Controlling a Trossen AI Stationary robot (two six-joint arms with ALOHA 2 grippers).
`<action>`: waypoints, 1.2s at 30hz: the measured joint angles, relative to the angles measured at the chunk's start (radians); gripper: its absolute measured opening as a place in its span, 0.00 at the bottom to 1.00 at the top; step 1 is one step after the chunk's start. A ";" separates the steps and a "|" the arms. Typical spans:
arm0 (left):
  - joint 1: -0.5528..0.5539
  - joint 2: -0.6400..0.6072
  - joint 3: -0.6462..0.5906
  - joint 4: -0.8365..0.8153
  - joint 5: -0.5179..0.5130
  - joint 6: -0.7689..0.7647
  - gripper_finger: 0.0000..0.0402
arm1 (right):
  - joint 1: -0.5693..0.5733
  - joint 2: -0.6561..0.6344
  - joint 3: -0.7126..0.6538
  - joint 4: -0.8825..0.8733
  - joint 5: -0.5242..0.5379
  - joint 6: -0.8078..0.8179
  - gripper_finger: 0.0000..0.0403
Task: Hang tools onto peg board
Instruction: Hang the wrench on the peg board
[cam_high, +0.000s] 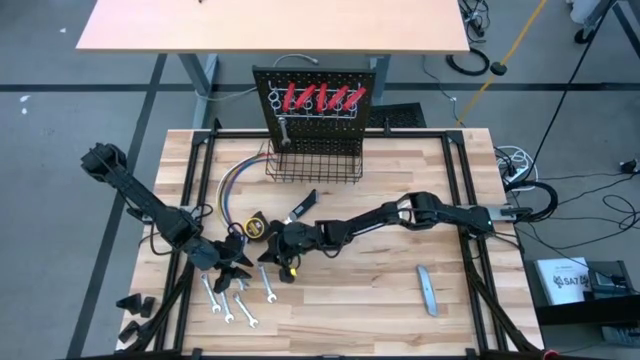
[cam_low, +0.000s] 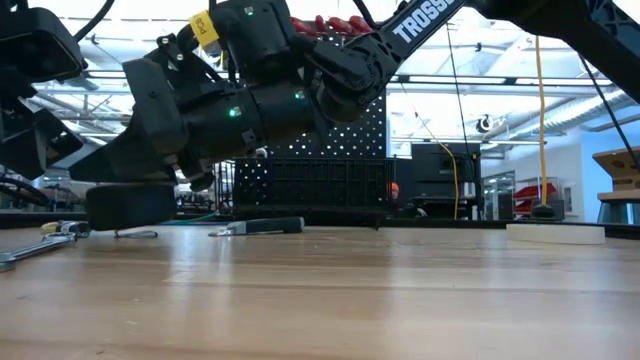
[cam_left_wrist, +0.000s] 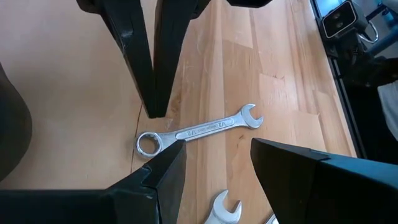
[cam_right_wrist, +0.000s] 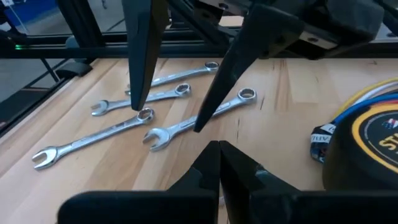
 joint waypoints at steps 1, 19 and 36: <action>0.000 0.000 0.000 0.000 0.000 0.000 0.46 | 0.000 0.000 0.000 0.000 0.000 0.000 0.00; 0.000 0.000 0.000 0.000 0.004 0.000 0.46 | 0.000 0.000 0.000 0.022 0.006 0.004 0.00; 0.000 0.000 0.000 -0.003 0.016 0.002 0.46 | -0.004 0.049 0.018 0.066 0.029 0.053 0.00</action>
